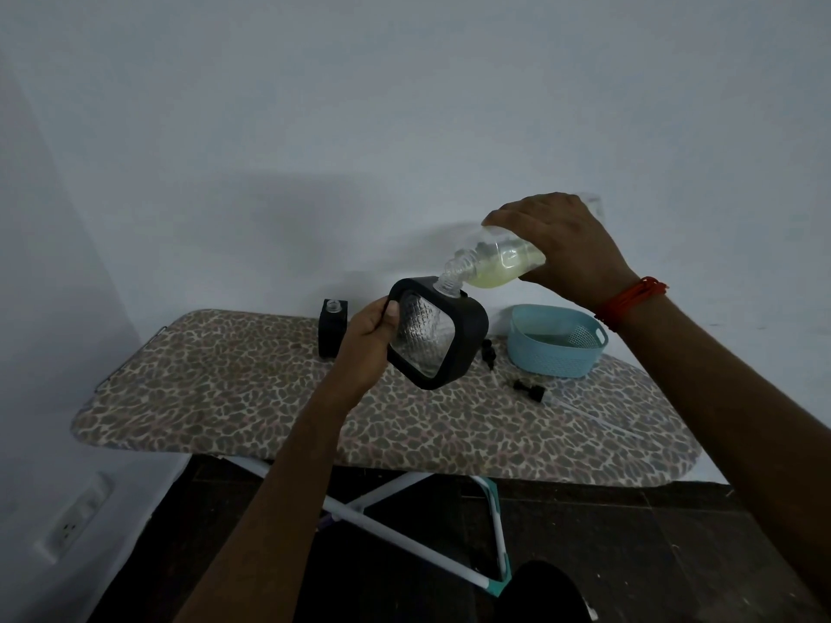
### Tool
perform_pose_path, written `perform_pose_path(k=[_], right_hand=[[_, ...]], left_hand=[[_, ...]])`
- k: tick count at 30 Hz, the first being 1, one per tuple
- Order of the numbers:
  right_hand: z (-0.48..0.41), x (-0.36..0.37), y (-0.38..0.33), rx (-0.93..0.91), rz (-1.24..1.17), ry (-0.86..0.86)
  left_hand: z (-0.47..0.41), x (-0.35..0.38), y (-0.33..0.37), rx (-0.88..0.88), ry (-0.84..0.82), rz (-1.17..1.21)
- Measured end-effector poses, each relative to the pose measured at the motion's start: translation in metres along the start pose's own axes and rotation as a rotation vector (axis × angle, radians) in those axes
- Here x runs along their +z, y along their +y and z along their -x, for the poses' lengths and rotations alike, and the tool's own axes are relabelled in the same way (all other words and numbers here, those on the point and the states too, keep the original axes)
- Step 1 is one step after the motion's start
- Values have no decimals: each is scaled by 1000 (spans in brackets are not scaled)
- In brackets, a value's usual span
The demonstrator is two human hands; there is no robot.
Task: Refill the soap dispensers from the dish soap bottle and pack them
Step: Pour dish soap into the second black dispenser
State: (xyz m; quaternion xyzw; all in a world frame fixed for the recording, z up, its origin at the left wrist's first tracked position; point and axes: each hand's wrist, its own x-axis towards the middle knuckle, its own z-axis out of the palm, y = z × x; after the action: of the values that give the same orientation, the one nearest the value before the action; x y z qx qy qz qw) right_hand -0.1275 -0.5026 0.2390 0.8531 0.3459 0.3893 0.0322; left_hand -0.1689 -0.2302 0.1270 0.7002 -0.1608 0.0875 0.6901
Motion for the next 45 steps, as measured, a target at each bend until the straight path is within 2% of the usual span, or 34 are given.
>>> perform_pose_path(k=[45], right_hand=[[1, -3, -6, -11, 31, 65]], left_hand=[[4, 1, 6, 15, 11, -14]])
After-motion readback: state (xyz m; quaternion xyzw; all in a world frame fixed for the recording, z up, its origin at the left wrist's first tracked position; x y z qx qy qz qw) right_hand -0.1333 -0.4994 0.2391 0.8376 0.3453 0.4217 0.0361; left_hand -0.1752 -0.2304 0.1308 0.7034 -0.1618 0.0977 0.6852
